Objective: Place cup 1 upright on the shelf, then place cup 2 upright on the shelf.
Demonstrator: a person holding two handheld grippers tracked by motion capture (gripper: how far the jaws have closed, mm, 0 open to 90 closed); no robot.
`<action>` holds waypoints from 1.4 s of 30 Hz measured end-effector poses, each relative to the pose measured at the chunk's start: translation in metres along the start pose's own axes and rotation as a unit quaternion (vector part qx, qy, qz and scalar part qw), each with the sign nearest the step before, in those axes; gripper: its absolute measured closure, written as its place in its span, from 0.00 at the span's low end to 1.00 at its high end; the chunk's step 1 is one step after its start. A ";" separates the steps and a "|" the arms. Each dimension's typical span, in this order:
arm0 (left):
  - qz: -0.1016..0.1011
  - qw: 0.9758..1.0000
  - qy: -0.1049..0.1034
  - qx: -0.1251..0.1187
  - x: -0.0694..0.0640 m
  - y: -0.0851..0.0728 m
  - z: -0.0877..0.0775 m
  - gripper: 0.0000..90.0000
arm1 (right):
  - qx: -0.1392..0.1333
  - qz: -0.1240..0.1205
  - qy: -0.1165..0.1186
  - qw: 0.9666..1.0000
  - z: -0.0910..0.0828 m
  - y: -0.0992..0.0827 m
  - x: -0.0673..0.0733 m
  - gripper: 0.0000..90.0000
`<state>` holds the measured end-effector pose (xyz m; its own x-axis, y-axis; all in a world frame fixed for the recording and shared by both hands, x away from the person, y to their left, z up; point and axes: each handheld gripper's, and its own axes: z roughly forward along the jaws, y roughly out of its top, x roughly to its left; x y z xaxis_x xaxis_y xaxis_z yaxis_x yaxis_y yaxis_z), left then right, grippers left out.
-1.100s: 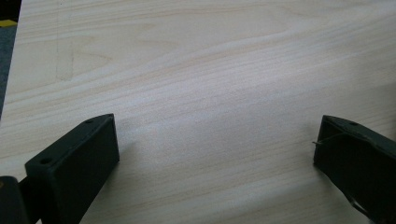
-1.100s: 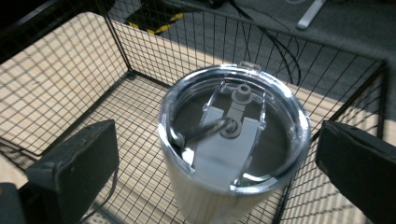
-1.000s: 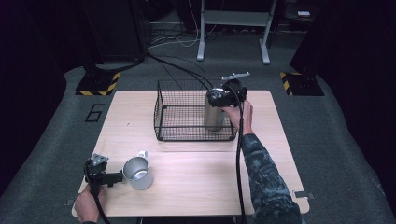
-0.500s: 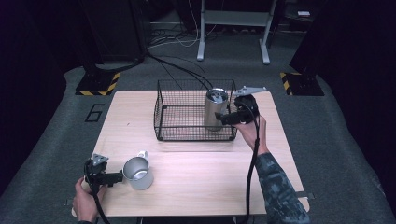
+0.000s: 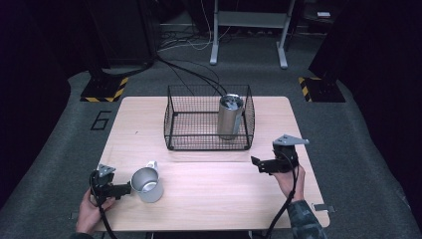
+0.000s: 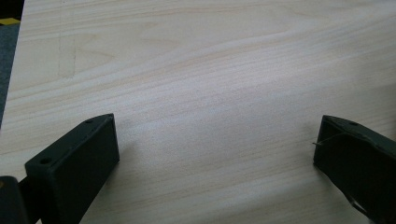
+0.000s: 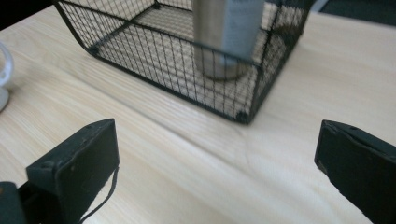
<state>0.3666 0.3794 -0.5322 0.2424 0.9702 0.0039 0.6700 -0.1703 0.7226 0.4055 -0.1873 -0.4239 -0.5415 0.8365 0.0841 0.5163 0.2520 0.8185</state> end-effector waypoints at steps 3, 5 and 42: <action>-0.012 1.000 0.006 -0.004 -0.002 -0.001 0.000 0.00 | 0.005 0.006 -0.020 1.000 -0.001 -0.017 -0.005 0.00; -0.014 1.000 0.011 0.002 -0.003 -0.002 -0.002 0.00 | 0.016 -0.003 -0.037 0.999 -0.001 -0.028 -0.006 0.00; -0.014 0.999 -0.018 -0.031 0.014 -0.016 -0.053 0.00 | 0.078 0.017 -0.090 0.993 0.028 -0.107 -0.025 0.00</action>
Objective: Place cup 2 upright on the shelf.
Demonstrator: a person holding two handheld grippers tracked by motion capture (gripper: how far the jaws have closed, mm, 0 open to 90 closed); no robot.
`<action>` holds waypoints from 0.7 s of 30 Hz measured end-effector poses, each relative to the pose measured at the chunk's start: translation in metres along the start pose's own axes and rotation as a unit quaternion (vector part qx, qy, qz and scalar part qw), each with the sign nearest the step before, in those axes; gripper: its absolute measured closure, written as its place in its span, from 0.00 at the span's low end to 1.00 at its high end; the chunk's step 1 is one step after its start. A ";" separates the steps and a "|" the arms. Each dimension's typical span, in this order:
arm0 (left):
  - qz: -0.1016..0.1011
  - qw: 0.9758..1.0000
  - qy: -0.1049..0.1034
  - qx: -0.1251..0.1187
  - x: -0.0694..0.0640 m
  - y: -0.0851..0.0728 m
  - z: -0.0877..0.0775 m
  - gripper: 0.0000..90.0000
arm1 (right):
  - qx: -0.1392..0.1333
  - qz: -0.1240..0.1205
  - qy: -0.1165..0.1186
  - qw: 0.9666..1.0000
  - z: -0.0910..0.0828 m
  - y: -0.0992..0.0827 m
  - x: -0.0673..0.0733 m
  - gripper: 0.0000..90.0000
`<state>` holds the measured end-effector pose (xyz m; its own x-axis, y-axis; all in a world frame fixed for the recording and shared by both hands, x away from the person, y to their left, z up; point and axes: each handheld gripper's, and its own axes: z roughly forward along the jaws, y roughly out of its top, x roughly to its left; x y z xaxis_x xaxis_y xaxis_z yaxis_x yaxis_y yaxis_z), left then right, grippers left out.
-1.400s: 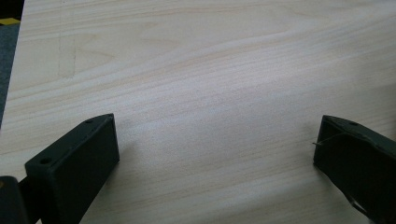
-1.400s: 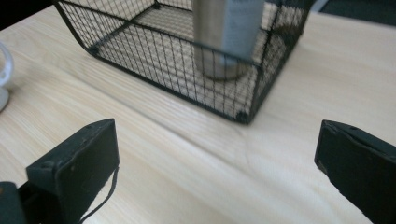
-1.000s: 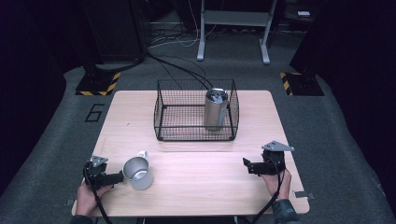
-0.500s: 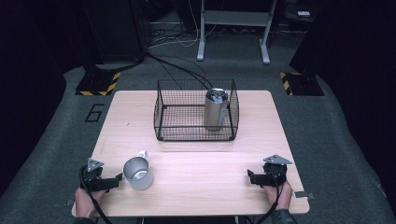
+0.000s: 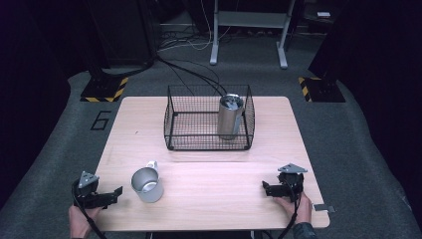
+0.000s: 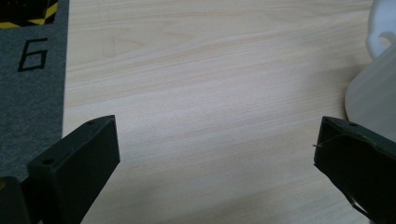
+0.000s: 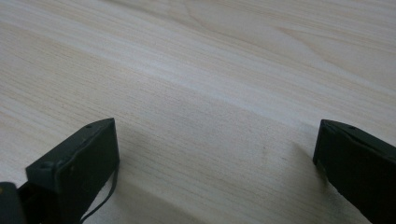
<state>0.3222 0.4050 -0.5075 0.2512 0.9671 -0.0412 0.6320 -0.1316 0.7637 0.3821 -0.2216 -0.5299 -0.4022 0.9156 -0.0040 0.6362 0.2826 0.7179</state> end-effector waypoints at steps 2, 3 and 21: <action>0.005 1.000 -0.002 0.000 0.000 0.002 -0.005 0.00 | -0.001 0.003 0.002 1.000 0.000 0.000 0.000 0.00; 0.003 1.000 -0.003 -0.002 0.000 0.003 -0.009 0.00 | -0.001 0.002 0.004 1.000 0.000 0.000 0.000 0.00; 0.025 0.997 -0.043 -0.056 -0.030 0.026 -0.056 0.00 | -0.002 -0.014 0.013 1.000 0.001 0.001 -0.003 0.00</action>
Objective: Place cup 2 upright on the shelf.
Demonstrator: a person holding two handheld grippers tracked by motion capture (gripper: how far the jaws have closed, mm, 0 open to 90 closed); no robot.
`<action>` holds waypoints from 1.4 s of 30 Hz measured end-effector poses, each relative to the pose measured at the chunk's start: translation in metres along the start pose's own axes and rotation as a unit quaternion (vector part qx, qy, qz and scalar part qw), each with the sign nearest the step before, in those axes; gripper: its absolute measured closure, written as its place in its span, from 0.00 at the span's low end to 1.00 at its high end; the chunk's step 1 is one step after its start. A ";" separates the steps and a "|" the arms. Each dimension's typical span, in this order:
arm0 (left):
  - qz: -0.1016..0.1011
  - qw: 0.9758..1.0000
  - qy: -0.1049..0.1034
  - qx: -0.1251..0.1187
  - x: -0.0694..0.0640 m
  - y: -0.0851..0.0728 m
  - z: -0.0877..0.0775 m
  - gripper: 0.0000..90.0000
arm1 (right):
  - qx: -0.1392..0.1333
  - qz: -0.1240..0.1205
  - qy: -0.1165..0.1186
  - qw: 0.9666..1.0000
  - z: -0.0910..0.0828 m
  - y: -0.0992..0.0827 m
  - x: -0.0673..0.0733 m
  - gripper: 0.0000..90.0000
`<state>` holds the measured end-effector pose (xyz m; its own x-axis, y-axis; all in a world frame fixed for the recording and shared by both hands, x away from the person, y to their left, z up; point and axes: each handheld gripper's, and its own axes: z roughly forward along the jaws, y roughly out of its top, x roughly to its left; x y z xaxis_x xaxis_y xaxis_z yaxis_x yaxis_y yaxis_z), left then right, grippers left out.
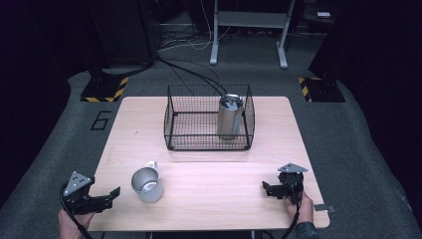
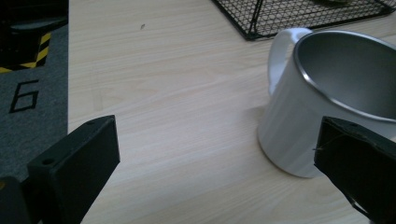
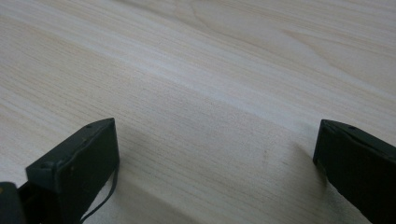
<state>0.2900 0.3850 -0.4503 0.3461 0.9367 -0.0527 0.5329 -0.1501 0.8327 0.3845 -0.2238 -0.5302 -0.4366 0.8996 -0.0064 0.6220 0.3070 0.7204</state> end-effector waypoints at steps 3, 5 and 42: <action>0.009 1.000 -0.010 -0.001 -0.009 0.005 -0.001 0.00 | 0.001 0.000 0.000 1.000 0.000 0.000 0.000 0.00; 0.013 1.000 -0.014 -0.004 -0.014 0.009 -0.001 0.00 | -0.001 0.000 0.000 1.000 0.000 0.000 0.000 0.00; 0.046 0.998 -0.045 0.012 -0.078 0.032 0.057 0.00 | -0.001 -0.002 0.002 1.000 0.000 0.000 0.000 0.00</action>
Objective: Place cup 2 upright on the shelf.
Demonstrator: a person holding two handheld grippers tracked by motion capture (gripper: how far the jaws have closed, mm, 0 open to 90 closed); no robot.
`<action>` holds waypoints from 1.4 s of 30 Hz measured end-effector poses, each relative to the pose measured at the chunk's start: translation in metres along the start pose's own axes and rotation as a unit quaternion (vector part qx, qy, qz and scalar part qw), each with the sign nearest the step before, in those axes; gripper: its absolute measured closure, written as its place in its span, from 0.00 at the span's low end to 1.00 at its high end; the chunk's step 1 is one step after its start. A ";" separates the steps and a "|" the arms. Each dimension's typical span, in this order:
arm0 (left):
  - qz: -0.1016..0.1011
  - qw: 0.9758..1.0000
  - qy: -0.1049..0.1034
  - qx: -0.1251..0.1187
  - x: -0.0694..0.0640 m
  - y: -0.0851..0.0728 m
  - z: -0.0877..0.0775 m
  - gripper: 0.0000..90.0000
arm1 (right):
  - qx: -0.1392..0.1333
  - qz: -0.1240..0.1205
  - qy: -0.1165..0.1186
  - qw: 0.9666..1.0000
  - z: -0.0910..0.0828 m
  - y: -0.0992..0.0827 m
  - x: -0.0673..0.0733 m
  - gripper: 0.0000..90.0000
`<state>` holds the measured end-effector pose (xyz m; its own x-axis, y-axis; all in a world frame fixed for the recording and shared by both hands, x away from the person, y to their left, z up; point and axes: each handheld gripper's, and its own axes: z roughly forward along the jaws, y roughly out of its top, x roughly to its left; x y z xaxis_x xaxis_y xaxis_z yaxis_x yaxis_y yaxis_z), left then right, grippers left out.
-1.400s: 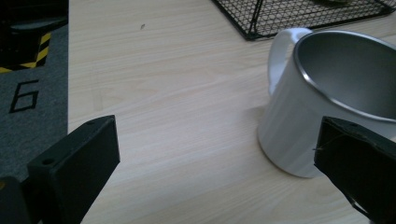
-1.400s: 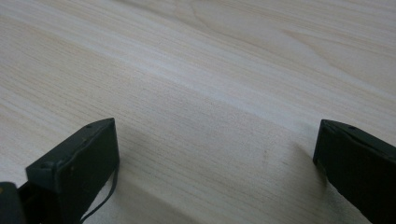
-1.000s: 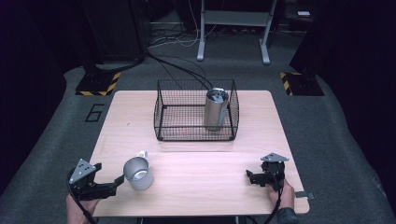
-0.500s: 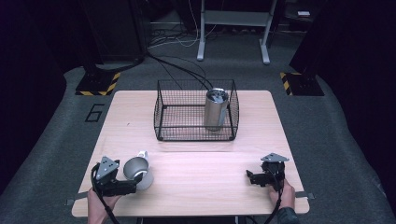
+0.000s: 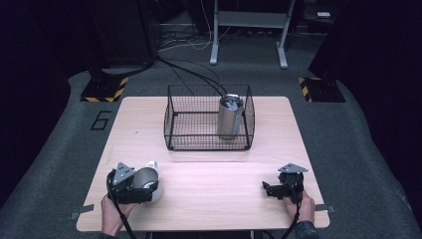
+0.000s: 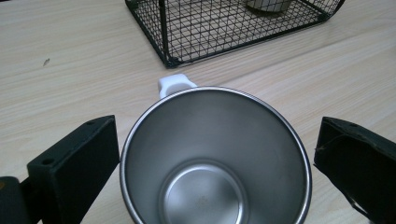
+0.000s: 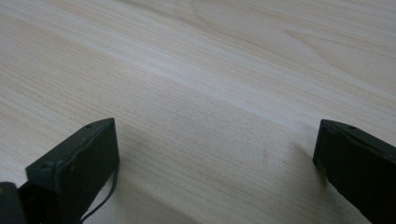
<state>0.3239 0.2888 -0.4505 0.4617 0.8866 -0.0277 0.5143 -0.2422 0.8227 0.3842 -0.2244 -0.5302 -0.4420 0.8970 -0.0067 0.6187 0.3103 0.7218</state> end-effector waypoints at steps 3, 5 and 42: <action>-0.002 1.000 0.000 0.002 0.000 -0.001 0.005 0.00 | 0.000 0.000 0.000 1.000 0.000 0.000 0.000 0.00; -0.002 1.000 -0.001 0.006 0.000 -0.001 0.008 0.00 | 0.000 0.000 0.000 1.000 0.000 0.000 0.000 0.00; 0.028 0.999 0.019 0.020 -0.007 0.006 0.009 0.07 | 0.003 -0.015 0.016 1.000 0.001 0.001 -0.001 0.00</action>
<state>0.3308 0.2776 -0.4505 0.4637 0.8851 0.0400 0.5176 -0.3073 0.7985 0.3861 -0.2245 -0.5299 -0.4815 0.8764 -0.0068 0.6086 0.3398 0.7170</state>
